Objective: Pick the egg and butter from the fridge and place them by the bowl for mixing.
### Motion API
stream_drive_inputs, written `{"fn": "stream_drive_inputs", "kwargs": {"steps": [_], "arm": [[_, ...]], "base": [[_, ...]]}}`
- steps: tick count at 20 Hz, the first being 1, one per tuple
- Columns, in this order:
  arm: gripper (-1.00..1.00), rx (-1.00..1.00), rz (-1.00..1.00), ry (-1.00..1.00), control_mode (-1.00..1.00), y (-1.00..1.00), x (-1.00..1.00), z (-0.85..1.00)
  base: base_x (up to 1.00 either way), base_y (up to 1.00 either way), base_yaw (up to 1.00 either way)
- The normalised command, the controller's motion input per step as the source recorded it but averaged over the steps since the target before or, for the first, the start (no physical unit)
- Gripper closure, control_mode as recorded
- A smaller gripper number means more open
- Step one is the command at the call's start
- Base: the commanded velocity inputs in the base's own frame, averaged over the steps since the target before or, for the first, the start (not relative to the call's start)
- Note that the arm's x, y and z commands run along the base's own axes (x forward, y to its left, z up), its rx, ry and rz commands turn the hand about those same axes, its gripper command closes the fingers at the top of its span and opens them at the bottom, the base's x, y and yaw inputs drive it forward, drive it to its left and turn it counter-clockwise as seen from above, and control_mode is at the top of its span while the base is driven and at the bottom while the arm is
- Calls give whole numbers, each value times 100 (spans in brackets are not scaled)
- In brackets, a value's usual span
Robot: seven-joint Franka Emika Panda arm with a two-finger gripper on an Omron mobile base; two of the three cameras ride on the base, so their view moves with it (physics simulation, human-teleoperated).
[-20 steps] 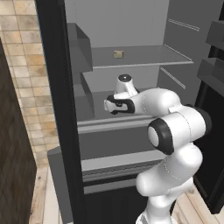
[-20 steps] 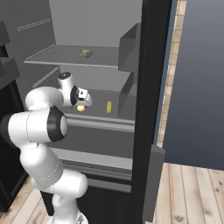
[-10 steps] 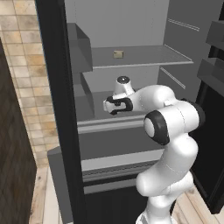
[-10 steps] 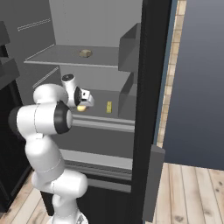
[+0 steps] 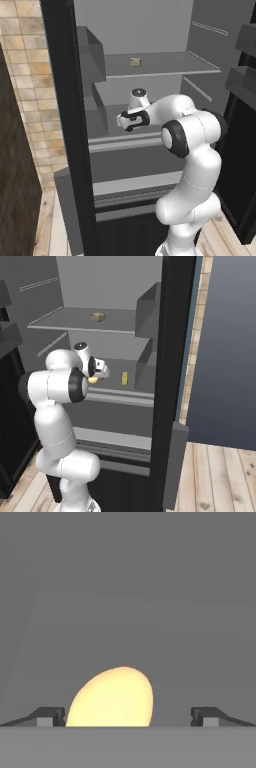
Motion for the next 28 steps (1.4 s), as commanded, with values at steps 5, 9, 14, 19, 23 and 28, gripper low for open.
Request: {"fn": "stream_drive_inputs", "kwargs": {"steps": [5, 9, 14, 19, 23, 28], "arm": [[-100, 0, 0, 0, -100, 5, 18, -11], [-100, 0, 0, 0, -100, 6, 1, -9], [-100, 0, 0, 0, -100, 5, 0, -10], [100, 0, 0, 0, -100, 1, 0, -4], [100, 0, 0, 0, -100, 0, 0, 0], [100, 0, 0, -16, -100, 0, -22, 29]], "base": [[0, 0, 0], [0, 0, 0], [0, 0, 0], [0, 0, 0], [0, 0, 0], [0, 0, 0]]}}
